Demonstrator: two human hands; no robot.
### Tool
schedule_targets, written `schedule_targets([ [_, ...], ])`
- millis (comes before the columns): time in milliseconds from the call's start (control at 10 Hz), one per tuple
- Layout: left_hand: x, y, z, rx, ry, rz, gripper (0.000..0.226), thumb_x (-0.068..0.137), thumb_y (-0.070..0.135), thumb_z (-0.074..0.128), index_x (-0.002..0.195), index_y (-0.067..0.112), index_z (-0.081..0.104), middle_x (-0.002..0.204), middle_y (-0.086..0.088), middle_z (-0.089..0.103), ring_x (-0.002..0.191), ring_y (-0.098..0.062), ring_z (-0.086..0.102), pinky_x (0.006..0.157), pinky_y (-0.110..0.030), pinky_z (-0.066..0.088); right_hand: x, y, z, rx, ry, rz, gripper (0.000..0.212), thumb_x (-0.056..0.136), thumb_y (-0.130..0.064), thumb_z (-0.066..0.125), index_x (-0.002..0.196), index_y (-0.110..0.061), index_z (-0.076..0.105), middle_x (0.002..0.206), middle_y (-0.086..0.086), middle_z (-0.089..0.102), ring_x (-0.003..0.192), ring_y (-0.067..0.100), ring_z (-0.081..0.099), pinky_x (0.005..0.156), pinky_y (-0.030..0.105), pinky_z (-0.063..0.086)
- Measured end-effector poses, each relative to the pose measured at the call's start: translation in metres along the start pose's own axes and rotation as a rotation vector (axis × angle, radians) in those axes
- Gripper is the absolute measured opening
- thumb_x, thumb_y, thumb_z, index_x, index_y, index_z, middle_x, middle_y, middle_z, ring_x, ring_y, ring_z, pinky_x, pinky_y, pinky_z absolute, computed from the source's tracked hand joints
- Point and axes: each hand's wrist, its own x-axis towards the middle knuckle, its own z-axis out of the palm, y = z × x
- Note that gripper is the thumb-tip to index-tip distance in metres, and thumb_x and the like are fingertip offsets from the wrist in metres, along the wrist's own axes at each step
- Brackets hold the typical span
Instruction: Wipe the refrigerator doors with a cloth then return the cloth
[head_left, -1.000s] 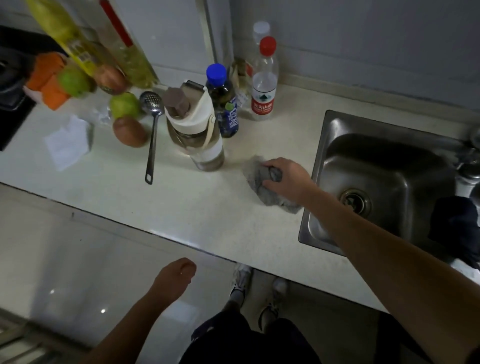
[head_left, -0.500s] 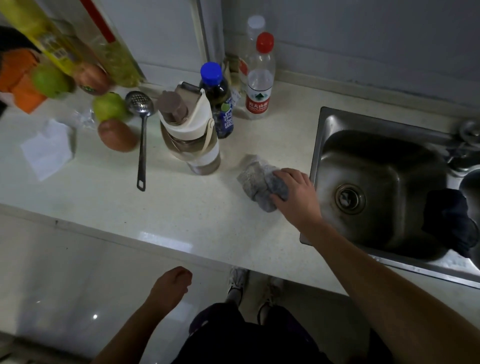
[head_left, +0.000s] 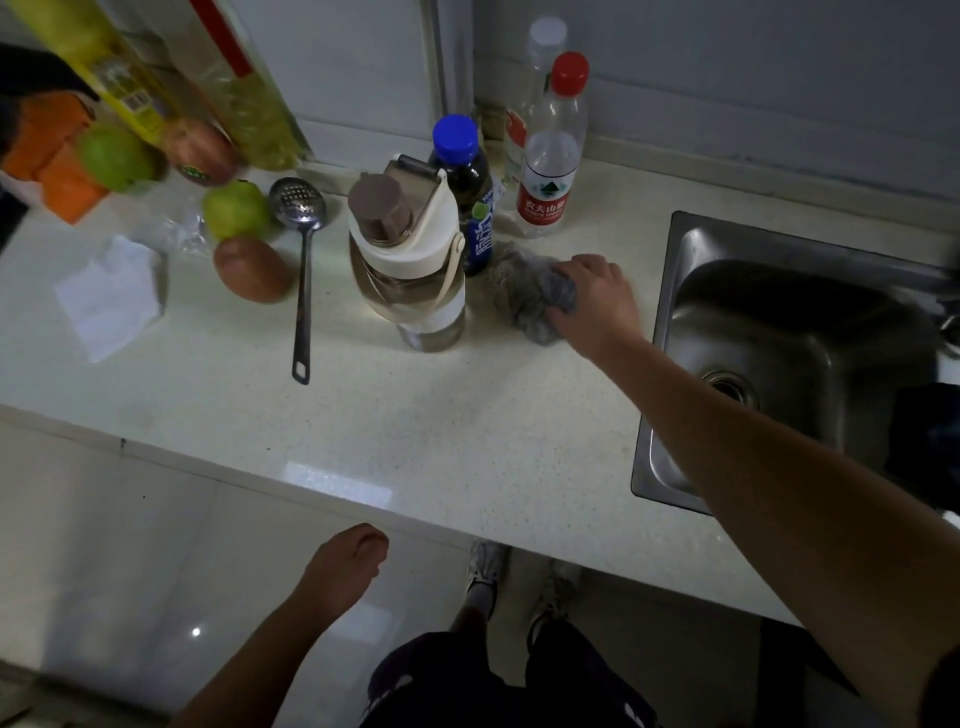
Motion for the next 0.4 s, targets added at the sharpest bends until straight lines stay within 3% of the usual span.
schedule_targets([
  [100,0.001,-0.003,0.001,0.007,-0.007,0.012,0.039,0.073,0.043,0.046,0.087,0.016,0.070,0.086,-0.007,0.074,0.083,-0.024,0.071,0.085,-0.042,0.056,-0.021,0.001,0.006,-0.010,0.135,-0.018,0.052,0.093,-0.028,0.064,0.143,-0.021,0.053,0.146,0.005,0.050,0.135,0.028,0.044,0.114,0.043,0.039],
  [300,-0.001,-0.012,0.004,-0.001,-0.020,0.042,0.039,0.072,0.043,0.047,0.085,0.014,0.070,0.085,-0.009,0.074,0.084,-0.028,0.071,0.086,-0.043,0.056,-0.042,-0.001,-0.006,0.051,-0.107,-0.001,0.066,0.099,-0.034,0.061,0.157,-0.017,0.034,0.162,0.009,0.033,0.151,0.031,0.027,0.123,0.046,0.029],
  [400,0.001,-0.021,0.005,-0.026,-0.010,0.063,0.039,0.072,0.044,0.049,0.084,0.012,0.070,0.084,-0.010,0.073,0.084,-0.028,0.071,0.089,-0.048,0.056,-0.066,-0.001,-0.014,0.126,-0.095,0.059,0.059,0.100,-0.039,0.060,0.151,-0.020,0.041,0.154,0.008,0.045,0.139,0.030,0.047,0.114,0.045,0.044],
])
